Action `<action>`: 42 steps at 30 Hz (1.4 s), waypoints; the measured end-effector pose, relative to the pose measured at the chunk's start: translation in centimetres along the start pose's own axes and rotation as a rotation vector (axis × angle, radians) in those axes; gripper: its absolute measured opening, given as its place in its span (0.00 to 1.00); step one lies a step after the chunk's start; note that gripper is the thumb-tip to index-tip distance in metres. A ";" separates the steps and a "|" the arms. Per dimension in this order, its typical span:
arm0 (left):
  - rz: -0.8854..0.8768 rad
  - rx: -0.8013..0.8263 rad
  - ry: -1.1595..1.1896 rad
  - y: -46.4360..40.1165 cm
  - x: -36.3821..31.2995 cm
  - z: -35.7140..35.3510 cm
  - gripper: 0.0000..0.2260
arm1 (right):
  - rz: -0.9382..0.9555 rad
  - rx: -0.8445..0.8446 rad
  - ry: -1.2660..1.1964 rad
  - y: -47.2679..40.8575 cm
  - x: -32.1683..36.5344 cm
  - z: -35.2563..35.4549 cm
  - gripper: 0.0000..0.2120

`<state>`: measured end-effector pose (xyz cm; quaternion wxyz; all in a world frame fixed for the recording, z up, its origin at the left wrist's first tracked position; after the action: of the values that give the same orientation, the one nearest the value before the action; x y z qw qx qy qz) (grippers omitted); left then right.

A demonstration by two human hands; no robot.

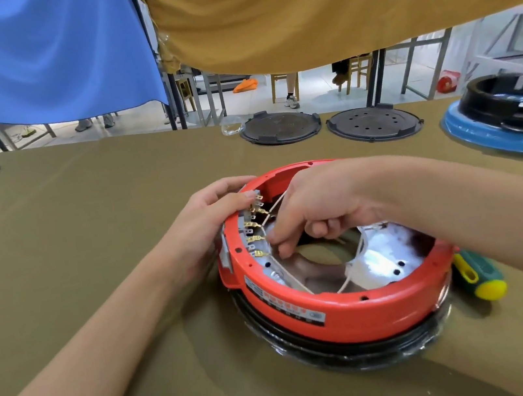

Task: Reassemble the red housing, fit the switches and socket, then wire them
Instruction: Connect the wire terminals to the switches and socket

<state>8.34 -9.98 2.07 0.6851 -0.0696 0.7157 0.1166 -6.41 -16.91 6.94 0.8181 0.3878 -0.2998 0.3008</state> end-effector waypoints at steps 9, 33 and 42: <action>0.073 0.036 -0.059 0.3 0.1 -0.3 0.20 | 0.004 -0.018 -0.217 -1.1 -1.0 -0.6 0.12; -0.015 -0.040 0.051 0.0 1.7 -1.3 0.14 | 0.040 -0.183 -0.384 -1.4 -1.8 -0.9 0.06; -0.012 -0.046 0.044 0.0 1.7 -1.4 0.13 | 0.050 -0.168 -0.364 -1.4 -1.7 -1.0 0.05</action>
<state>6.92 -10.20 0.47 0.6680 -0.0922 0.7274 0.1274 -6.21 -17.22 4.59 0.7720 0.3586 -0.4765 0.2199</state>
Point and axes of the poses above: each hand's wrist, its own y-axis away from the middle knuckle, its own z-axis out of the back of the hand, x = y × z, the point moved 2 cm from there along -y, towards the middle knuckle, and after that the axes turned 4 degrees about z, right-handed, at the moved point
